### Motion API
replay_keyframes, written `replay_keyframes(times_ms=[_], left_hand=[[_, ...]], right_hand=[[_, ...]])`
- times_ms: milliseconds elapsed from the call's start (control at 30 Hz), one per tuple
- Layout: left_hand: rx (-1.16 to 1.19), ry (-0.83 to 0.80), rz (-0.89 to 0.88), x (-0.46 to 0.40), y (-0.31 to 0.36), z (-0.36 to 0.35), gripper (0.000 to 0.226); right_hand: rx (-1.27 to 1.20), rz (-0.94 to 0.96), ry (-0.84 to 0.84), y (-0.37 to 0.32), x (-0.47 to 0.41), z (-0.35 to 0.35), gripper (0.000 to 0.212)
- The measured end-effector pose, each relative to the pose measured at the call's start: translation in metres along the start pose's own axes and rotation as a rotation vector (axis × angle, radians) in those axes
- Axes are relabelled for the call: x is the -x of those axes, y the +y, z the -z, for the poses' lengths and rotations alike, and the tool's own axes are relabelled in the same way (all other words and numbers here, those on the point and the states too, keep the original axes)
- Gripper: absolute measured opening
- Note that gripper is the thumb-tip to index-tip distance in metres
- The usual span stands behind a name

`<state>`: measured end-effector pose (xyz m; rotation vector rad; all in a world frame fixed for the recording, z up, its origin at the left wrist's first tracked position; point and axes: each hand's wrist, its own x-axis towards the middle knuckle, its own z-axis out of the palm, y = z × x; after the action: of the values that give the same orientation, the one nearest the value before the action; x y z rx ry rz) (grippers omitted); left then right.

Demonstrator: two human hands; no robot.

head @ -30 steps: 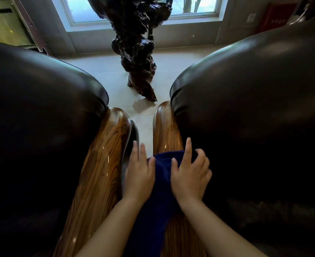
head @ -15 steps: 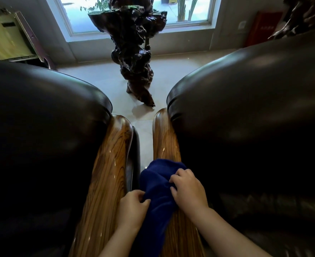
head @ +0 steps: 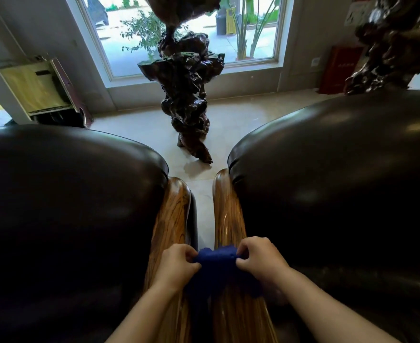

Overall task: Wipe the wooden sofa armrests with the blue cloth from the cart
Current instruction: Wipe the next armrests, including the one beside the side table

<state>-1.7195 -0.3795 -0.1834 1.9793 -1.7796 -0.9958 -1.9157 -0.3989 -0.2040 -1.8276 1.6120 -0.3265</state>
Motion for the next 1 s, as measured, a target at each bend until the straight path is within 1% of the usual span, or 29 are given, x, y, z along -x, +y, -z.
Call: replay_keyframes(times_ms=[67, 133, 267, 333, 400, 500, 567, 667, 800, 1000], left_hand=[[-0.003, 0.018, -0.027, 0.010, 0.019, 0.025, 0.017], [-0.017, 0.039, -0.074, 0.017, 0.041, 0.049, 0.014], [-0.040, 0.030, -0.184, 0.038, 0.097, 0.097, 0.012], [-0.057, 0.037, -0.242, 0.052, 0.128, 0.120, 0.014], [-0.039, 0.033, -0.285, 0.070, 0.158, 0.139, 0.014], [0.020, -0.020, -0.377, 0.099, 0.202, 0.163, 0.014], [0.061, -0.065, -0.425, 0.117, 0.227, 0.174, 0.016], [0.126, -0.145, -0.473, 0.144, 0.258, 0.179, 0.018], [0.139, -0.254, -0.559, 0.181, 0.296, 0.168, 0.023], [0.030, -0.364, -0.667, 0.235, 0.351, 0.135, 0.027]], right_hand=[[-0.030, 0.020, -0.016, -0.015, 0.010, 0.026, 0.008], [-0.047, 0.043, -0.012, -0.030, 0.018, 0.054, 0.003], [-0.060, 0.093, 0.007, -0.066, 0.045, 0.124, 0.006], [-0.055, 0.122, 0.065, -0.084, 0.066, 0.166, 0.009], [-0.054, 0.151, 0.118, -0.100, 0.091, 0.203, 0.009], [-0.037, 0.177, 0.184, -0.120, 0.135, 0.254, 0.010], [-0.038, 0.185, 0.227, -0.129, 0.164, 0.282, 0.006], [-0.026, 0.196, 0.264, -0.135, 0.214, 0.317, 0.007], [0.011, 0.209, 0.271, -0.132, 0.277, 0.350, 0.009], [0.036, 0.166, 0.314, -0.101, 0.353, 0.378, 0.009]])
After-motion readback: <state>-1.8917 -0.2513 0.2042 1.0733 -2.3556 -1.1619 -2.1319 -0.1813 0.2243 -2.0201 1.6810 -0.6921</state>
